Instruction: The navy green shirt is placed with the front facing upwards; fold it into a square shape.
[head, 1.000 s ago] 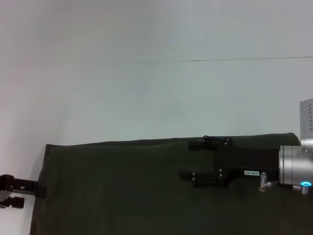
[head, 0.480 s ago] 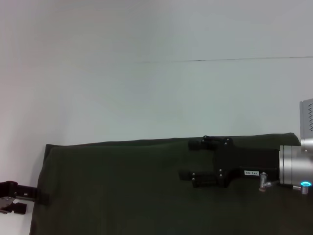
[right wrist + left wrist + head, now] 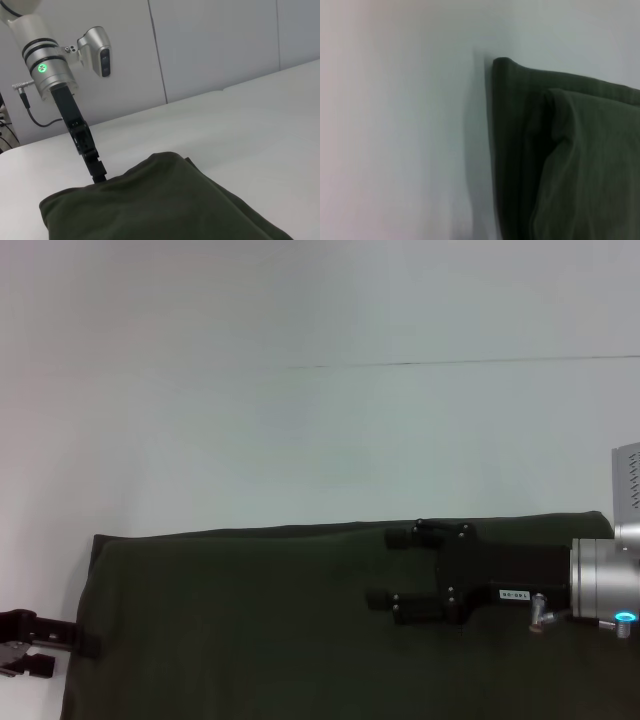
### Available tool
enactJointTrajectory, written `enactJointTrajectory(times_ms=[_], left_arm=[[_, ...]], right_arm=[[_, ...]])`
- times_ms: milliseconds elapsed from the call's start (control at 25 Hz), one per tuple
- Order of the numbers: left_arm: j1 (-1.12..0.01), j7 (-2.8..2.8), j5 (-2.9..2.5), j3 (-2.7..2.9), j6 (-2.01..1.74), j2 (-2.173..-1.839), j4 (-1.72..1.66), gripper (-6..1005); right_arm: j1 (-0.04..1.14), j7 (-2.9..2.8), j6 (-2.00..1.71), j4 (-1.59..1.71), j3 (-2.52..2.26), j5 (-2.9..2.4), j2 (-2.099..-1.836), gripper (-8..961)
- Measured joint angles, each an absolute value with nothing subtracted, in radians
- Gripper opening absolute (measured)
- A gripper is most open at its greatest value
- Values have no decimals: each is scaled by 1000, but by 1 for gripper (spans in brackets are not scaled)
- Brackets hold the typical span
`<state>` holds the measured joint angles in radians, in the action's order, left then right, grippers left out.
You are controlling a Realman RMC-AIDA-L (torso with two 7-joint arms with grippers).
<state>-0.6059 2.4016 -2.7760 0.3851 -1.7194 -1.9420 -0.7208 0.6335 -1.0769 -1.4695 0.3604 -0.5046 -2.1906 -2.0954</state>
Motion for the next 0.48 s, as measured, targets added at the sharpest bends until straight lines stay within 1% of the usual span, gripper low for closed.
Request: enactJointTrajectory(times_ms=[280, 480], left_arm=[[-614, 2406, -2768, 387, -1724, -1943, -689, 892], [-618, 2407, -2767, 390, -1720, -1950, -682, 893]], right_arm=[[634, -1084, -1469, 360, -505, -2191, -2095, 907], [634, -1085, -1470, 360, -509, -2192, -2095, 907]])
